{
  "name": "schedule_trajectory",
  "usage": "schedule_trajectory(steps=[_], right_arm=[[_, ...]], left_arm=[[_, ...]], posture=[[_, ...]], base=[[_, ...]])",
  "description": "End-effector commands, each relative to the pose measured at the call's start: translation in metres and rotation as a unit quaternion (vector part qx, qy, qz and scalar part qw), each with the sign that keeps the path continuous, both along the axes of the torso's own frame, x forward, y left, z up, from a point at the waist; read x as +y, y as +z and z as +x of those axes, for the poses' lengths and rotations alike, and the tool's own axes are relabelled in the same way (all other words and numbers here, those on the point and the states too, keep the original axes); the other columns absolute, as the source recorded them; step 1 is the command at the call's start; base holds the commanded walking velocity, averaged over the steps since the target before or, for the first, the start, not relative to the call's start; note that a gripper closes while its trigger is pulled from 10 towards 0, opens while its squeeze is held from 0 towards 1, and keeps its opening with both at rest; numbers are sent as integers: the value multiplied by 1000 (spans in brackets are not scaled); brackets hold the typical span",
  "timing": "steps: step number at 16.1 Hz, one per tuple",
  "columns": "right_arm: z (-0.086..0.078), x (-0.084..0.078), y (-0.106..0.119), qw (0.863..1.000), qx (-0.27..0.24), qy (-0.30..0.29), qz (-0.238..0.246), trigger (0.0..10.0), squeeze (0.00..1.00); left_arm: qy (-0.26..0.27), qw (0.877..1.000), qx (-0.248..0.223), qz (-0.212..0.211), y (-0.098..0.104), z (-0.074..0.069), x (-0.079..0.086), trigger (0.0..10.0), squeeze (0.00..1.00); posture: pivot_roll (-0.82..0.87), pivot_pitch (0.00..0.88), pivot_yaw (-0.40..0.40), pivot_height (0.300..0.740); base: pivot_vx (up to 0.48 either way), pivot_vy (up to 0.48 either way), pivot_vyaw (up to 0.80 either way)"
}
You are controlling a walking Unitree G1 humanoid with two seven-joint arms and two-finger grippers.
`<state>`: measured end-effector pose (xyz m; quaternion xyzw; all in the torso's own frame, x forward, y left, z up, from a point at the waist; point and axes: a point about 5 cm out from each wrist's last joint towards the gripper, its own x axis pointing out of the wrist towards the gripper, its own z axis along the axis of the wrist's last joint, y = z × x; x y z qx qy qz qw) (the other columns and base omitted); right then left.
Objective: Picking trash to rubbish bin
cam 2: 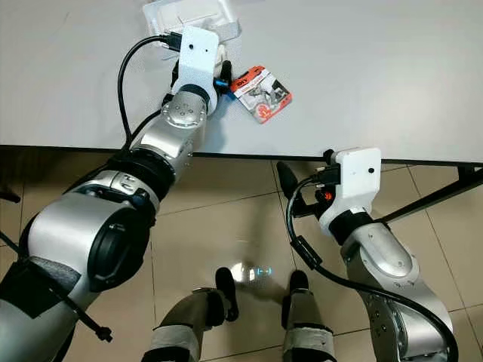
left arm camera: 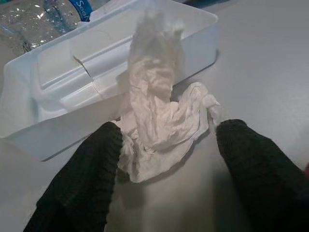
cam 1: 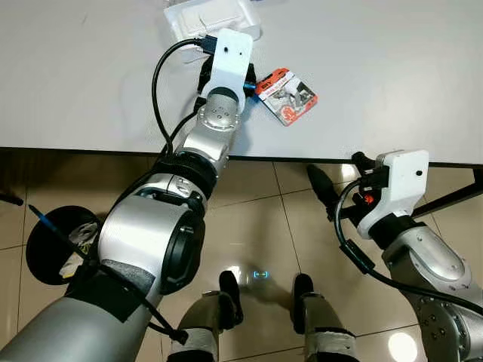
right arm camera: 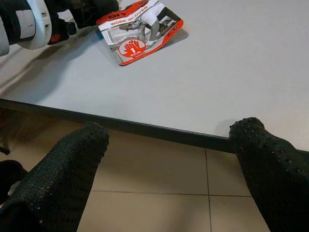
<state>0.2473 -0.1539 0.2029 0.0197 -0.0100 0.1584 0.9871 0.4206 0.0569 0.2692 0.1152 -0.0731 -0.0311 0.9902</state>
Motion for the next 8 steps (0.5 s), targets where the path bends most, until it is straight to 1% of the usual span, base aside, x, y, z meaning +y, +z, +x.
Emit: schedule_trajectory(steps=[1, 8], right_arm=[[-4, 0, -14, 999, 41, -4, 4, 10000, 0], [-4, -1, -16, 999, 43, -6, 4, 10000, 0]], left_arm=[[5, 999, 32, 17, -15, -1, -1, 0, 0], [2, 999, 30, 27, -16, -1, -4, 0, 0]], posture=[[-245, 460, 119, 740], [-243, 464, 120, 740]], base=[[0, 0, 0], [0, 0, 0]])
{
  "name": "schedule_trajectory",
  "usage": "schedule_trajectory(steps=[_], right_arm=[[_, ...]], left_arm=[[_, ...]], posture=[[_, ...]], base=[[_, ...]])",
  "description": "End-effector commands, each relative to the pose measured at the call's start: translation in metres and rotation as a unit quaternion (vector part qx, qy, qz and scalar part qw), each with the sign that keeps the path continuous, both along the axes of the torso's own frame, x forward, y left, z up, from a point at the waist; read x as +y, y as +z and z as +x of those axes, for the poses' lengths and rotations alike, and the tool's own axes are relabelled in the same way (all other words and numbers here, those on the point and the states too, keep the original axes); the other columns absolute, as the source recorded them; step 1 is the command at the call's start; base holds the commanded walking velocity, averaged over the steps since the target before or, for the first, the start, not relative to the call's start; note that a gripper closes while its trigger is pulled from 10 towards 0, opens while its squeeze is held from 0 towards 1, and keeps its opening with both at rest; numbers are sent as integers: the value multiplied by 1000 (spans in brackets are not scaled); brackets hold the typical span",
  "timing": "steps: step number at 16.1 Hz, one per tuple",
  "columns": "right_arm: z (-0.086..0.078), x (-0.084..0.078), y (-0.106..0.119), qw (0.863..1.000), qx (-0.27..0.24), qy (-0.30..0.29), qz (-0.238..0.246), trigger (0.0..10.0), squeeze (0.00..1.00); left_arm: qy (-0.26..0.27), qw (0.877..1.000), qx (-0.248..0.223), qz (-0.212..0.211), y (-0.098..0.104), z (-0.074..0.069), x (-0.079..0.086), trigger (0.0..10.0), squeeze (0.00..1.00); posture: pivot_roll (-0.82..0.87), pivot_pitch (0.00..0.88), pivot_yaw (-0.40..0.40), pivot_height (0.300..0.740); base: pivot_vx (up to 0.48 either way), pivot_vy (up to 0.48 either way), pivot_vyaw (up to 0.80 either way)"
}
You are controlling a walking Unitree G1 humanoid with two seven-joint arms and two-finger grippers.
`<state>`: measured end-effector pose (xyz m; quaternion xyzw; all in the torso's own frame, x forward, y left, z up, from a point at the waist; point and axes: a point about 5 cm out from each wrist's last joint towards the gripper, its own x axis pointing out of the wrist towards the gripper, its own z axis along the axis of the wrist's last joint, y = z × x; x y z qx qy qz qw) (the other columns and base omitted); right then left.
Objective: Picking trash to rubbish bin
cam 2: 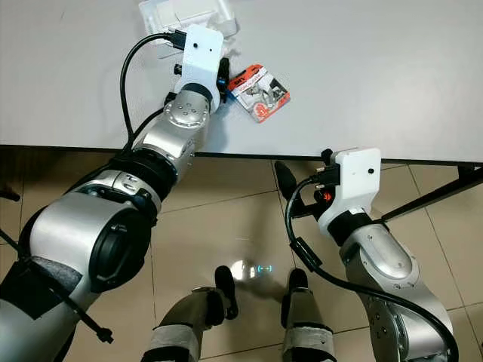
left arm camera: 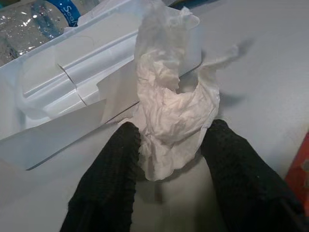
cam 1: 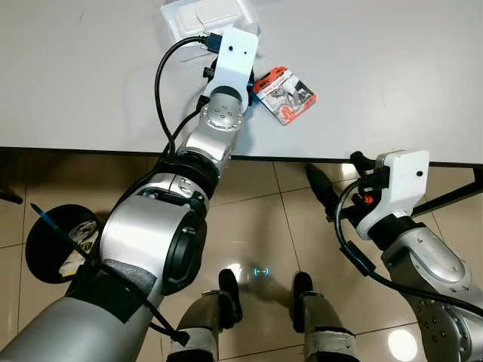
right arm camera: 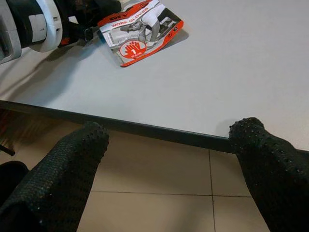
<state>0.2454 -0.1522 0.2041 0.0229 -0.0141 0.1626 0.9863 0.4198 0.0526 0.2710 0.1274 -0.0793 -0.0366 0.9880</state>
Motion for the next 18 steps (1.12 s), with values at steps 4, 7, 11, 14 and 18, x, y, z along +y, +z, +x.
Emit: schedule_trajectory(steps=[4, 7, 11, 14, 18], right_arm=[[-1, -2, -18, 999, 47, -11, 0, 10000, 0], [1, -2, -18, 999, 45, -10, 1, 10000, 0], [3, -1, -17, 999, 42, -9, 1, 10000, 0], [5, -1, -17, 999, 41, -8, 2, 10000, 0], [13, 1, -17, 999, 34, -7, 3, 10000, 0]], left_arm=[[6, 999, 34, 18, -17, -1, 0, 0, 0], [4, 999, 34, 22, -18, -1, -1, 0, 0], [3, 999, 32, 26, -16, -1, -2, 0, 0], [5, 999, 31, 27, -15, -1, -1, 0, 0], [15, 999, 19, 29, -7, 1, 5, 10000, 0]], posture=[[-238, 458, 124, 740], [-237, 452, 126, 740], [-236, 444, 126, 740], [-232, 434, 129, 740], [-218, 396, 141, 740]], base=[[0, 0, 0], [0, 0, 0], [0, 0, 0], [0, 0, 0], [0, 0, 0]])
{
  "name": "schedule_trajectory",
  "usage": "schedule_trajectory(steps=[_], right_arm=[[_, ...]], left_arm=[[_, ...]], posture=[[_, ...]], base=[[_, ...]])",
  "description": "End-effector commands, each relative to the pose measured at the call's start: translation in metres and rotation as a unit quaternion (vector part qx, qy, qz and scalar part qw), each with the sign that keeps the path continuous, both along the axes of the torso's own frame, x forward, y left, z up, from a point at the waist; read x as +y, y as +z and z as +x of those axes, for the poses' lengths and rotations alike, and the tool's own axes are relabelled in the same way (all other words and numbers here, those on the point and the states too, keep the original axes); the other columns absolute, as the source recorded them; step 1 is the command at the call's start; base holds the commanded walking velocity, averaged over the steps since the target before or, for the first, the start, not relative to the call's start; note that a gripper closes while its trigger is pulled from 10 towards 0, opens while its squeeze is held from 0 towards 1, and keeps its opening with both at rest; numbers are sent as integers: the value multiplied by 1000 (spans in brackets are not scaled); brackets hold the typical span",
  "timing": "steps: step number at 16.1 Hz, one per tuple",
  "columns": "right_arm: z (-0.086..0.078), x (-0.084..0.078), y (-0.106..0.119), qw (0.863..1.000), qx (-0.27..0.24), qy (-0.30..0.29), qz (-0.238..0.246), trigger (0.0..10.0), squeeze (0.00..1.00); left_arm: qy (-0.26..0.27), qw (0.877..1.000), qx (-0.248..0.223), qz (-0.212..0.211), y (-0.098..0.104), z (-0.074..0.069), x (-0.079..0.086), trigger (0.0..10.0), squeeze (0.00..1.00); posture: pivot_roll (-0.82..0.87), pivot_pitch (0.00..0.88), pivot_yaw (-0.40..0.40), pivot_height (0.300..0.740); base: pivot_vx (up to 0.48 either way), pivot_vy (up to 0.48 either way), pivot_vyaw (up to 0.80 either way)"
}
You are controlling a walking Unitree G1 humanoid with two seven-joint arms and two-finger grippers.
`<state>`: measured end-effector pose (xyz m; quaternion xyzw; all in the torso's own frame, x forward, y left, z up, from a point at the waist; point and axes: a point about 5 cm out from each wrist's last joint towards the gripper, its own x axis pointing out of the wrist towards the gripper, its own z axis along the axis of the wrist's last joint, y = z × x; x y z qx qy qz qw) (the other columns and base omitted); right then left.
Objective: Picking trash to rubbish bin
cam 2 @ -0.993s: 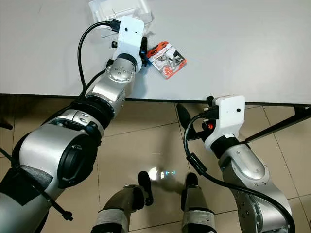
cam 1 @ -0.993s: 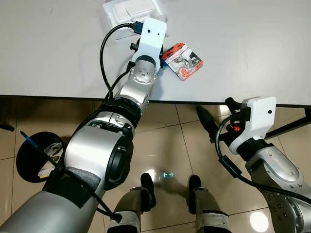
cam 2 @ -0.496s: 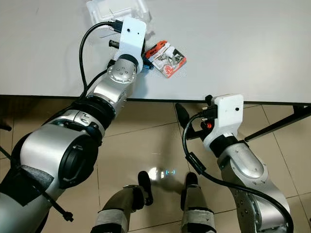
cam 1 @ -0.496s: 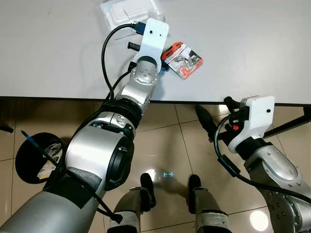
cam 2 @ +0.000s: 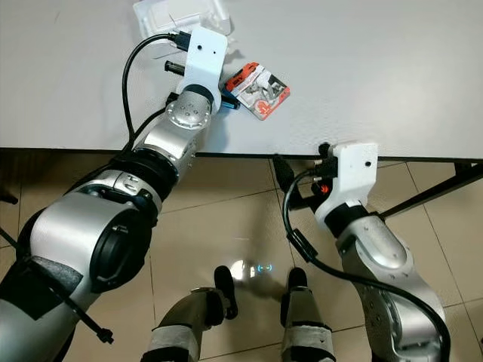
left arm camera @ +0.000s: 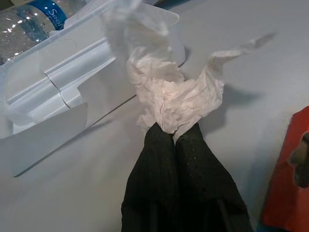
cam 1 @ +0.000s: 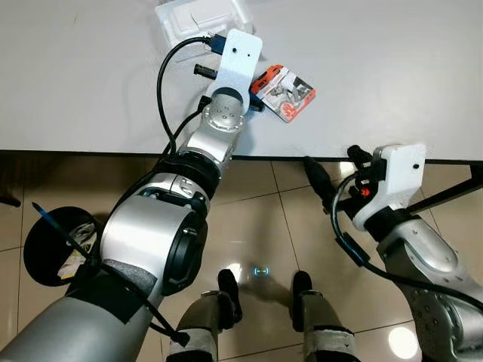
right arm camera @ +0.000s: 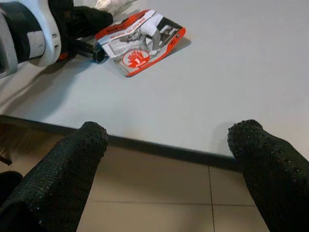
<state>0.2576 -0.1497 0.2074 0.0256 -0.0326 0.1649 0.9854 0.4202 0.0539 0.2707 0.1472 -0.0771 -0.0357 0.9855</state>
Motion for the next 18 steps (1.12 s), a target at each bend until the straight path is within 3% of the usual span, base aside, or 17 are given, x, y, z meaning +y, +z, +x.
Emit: schedule_trajectory(steps=[1, 5, 9, 12, 16, 18], right_arm=[[2, -2, -20, 999, 50, -10, -2, 10000, 0], [18, -3, -18, 999, 32, -14, 3, 10000, 0], [35, -4, -16, 1000, 11, -22, 7, 10000, 0], [45, -16, -11, 998, -10, -56, 2, 10000, 0], [49, -25, -14, 997, -18, -80, 3, 10000, 0], [49, -25, -16, 996, -17, -84, 7, 10000, 0]], left_arm=[[14, 1000, 12, 8, -3, 1, 5, 10000, 0], [34, 992, -120, 13, 66, 0, 12, 10000, 0], [25, 977, -212, 8, 108, -9, 12, 10000, 0], [25, 971, -235, 38, 99, -9, 18, 10000, 0], [26, 971, -221, 83, 57, -6, 38, 10000, 0], [34, 976, -193, 95, 24, -6, 56, 10000, 0]], posture=[[-216, 390, 143, 740], [-189, 308, 158, 740], [-159, 234, 172, 740], [-137, 203, 173, 740], [-100, 199, 162, 740], [-95, 210, 150, 740]], base=[[0, 0, 0], [0, 0, 0], [0, 0, 0], [0, 0, 0], [0, 0, 0], [0, 0, 0]])
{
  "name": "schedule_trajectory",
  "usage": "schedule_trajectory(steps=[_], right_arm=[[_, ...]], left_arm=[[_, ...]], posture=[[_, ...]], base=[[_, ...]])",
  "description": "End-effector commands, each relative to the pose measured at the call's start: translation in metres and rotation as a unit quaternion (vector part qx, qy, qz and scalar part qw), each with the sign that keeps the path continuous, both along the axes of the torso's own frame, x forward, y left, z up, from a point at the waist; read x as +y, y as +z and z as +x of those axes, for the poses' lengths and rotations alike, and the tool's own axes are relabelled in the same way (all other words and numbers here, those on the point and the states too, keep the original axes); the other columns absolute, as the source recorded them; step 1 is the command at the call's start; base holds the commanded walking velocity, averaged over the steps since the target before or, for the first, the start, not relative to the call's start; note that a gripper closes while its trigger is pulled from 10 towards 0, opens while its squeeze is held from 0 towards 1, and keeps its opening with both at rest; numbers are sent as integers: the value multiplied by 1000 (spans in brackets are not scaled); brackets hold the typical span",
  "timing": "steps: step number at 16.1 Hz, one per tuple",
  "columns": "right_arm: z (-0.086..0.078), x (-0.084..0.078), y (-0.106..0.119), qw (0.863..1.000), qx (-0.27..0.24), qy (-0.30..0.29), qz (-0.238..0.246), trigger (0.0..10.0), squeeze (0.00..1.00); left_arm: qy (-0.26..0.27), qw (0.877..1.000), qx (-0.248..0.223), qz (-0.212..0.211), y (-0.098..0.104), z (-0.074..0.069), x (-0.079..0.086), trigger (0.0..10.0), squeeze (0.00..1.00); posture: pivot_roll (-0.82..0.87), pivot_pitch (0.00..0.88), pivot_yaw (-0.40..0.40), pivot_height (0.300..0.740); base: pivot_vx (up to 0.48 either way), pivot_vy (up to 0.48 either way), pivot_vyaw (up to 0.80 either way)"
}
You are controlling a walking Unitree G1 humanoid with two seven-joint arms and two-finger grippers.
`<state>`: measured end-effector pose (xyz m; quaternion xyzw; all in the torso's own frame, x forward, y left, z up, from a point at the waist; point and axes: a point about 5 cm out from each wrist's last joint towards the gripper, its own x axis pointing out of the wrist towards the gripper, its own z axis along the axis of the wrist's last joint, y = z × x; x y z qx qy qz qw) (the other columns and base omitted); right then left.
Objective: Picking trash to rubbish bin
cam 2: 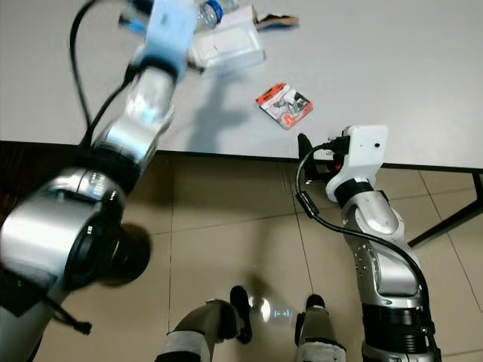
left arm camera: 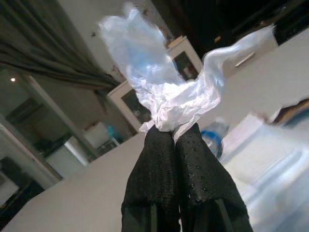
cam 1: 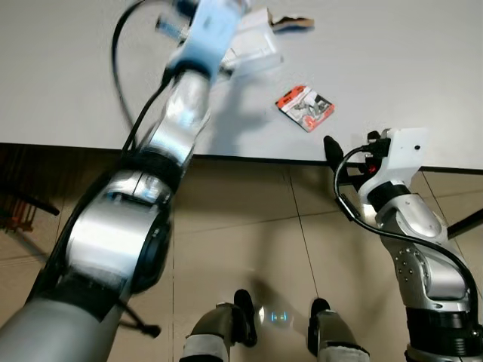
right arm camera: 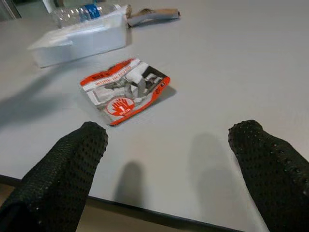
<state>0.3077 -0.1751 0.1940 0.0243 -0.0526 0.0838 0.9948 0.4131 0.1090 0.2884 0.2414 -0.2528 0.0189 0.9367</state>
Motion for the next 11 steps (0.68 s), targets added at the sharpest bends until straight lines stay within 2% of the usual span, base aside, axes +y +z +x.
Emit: schedule_trajectory(steps=[1, 3, 5, 8, 9, 11], right_arm=[[-2, 0, -3, 1000, -2, -5, 3, 10000, 0], [-3, -5, 0, 999, -24, -28, -12, 10000, 0], [-4, -19, 19, 992, -84, -87, -26, 10000, 0], [-3, -29, 44, 984, -138, -99, -44, 10000, 0], [-3, -29, 46, 984, -141, -98, -47, 10000, 0], [-4, -33, 53, 979, -166, -111, -42, 10000, 0]], left_arm=[[-3, 1000, 23, -1, -19, -2, 10, 10000, 0], [-19, 998, 56, -33, -64, -16, 22, 10000, 0], [-31, 996, 74, -51, -88, -30, 20, 10000, 0], [-50, 994, 82, -59, -108, -51, 19, 10000, 0], [-53, 993, 81, -61, -109, -53, 19, 10000, 0], [-76, 992, 87, -61, -117, -72, 19, 10000, 0]], posture=[[-93, 211, 147, 740], [-88, 212, 140, 740], [-86, 209, 138, 740], [-90, 208, 132, 740], [-90, 208, 132, 740], [-84, 208, 132, 740]], base=[[0, 0, 0], [0, 0, 0], [0, 0, 0], [0, 0, 0], [0, 0, 0], [0, 0, 0]])
